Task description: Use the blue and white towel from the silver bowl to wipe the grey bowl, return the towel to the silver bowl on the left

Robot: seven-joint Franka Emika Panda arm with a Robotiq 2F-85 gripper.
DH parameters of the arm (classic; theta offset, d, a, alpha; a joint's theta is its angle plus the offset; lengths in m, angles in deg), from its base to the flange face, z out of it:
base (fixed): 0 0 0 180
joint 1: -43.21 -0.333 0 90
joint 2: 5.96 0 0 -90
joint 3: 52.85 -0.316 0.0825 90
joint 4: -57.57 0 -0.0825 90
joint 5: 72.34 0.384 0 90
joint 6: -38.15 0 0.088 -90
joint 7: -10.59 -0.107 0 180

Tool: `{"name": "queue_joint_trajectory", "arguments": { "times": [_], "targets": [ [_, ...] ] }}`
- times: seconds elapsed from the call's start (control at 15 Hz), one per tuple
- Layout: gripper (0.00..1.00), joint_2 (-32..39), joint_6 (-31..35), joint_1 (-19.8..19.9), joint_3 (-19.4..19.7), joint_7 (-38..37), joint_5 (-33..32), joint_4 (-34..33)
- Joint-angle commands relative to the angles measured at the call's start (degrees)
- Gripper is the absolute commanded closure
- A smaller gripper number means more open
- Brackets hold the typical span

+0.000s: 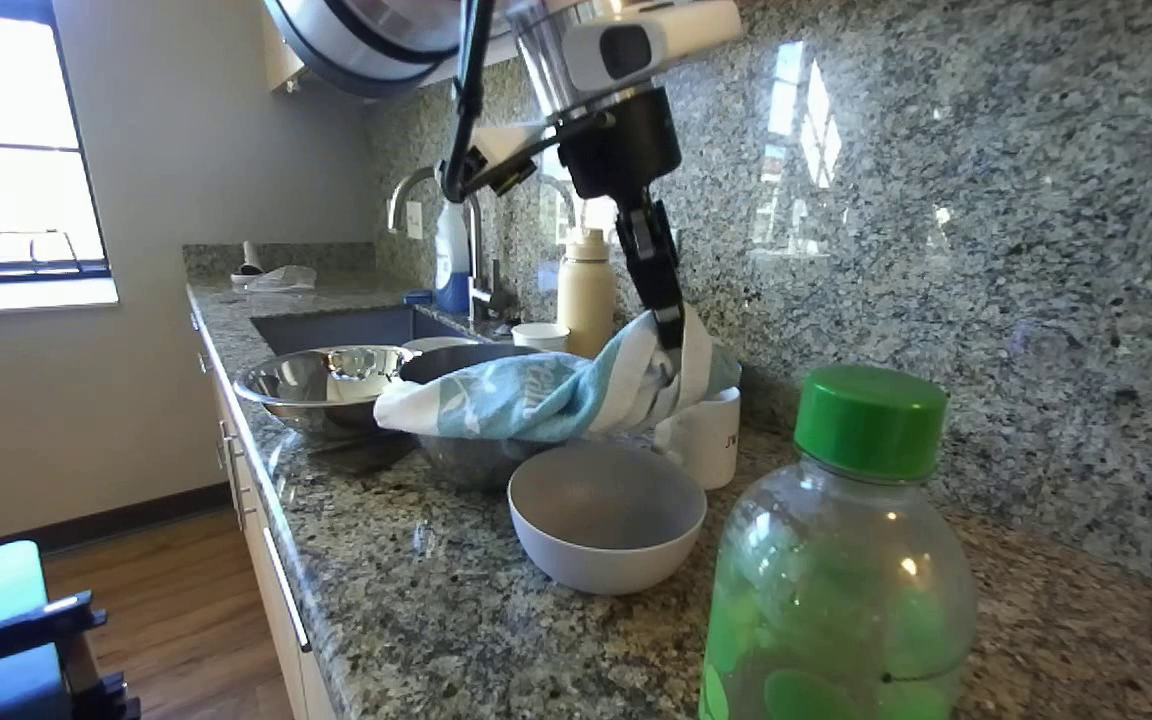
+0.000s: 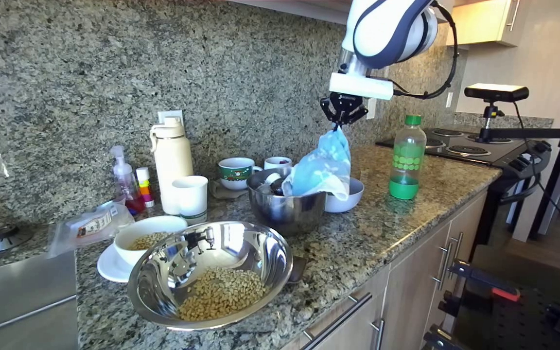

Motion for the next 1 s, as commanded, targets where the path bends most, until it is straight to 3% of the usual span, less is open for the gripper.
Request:
{"name": "queue_joint_trajectory", "arguments": {
  "times": [0.0,0.4,0.93],
  "targets": [
    [0.99,-4.19,-1.41,1.49,-4.67,3.63,1.45,0.52],
    [0.99,-5.83,-2.05,0.55,-10.82,11.48,4.69,0.74],
    [0.96,-4.12,-0.70,2.10,-11.84,10.74,4.03,-0.14]
  ]
}}
